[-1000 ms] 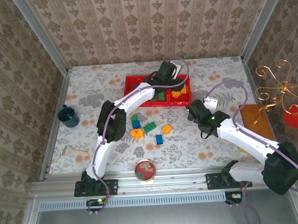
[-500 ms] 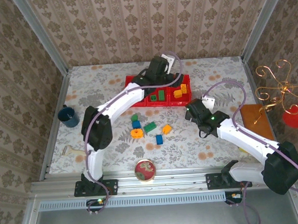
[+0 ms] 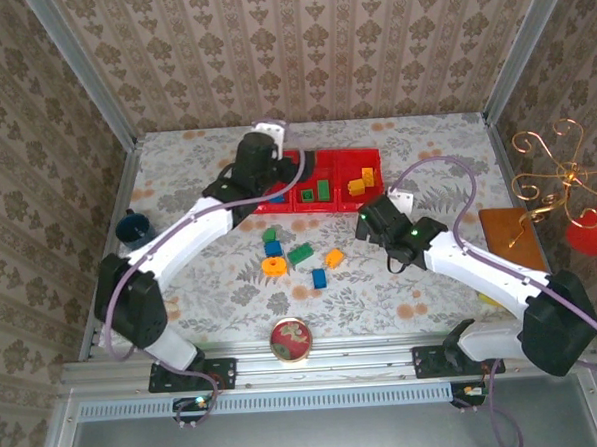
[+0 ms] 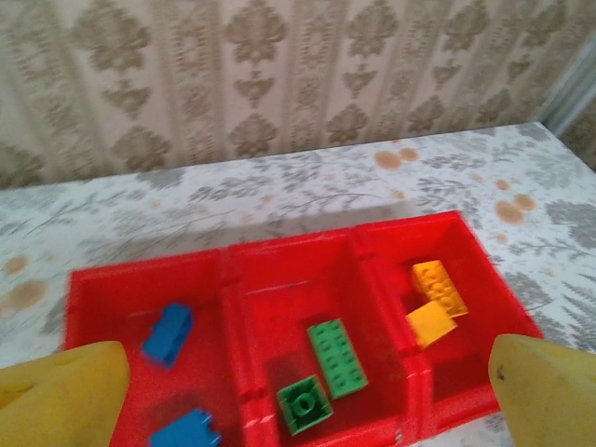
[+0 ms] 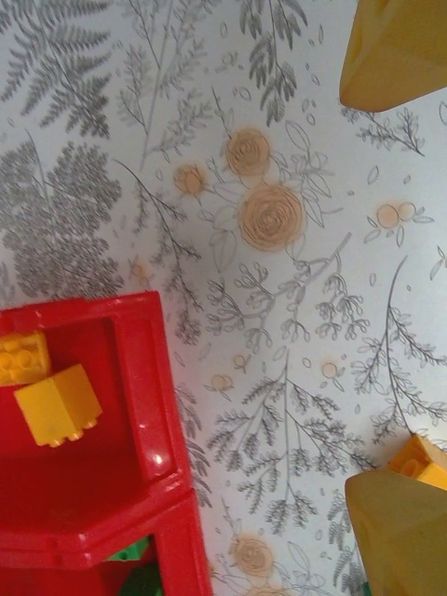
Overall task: Sort the legos into containers by color
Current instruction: Pick up the lego from the center of the table.
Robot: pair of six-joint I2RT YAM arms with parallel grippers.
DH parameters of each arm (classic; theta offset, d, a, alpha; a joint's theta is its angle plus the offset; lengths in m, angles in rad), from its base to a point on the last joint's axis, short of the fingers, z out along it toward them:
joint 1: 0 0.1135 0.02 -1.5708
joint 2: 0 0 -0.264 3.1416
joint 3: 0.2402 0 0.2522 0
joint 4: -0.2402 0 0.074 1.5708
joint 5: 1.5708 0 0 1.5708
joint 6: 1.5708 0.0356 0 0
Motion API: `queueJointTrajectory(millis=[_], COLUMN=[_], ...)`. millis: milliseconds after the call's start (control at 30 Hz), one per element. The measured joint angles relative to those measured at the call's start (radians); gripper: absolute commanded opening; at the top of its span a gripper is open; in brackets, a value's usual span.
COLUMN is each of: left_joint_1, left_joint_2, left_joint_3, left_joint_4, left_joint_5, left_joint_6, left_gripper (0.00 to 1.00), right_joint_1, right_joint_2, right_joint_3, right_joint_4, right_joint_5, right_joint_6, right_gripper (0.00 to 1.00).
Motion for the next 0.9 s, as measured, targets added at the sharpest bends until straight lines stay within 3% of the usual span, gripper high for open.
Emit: queueJointTrajectory(millis=[367, 900], left_joint_1=[0.178, 0.294], left_joint_2=[-0.333, -0.444], left_joint_3=[-0.368, -0.51], left_joint_4=[0.018, -0.049], left_joint_5=[-0.045, -0.024], left_joint_6=[-0.117, -0.181], left_gripper=[1.0, 1.0], right_joint_1=[0.082, 0.134], right_joint_2=[0.138, 0.306], right_joint_3=[0.063, 0.158], right_joint_4=[-0.001, -0.004], right_joint_5=[-0.062, -0.121], right_joint_6=[0.028, 0.031], right_gripper=[1.0, 1.0])
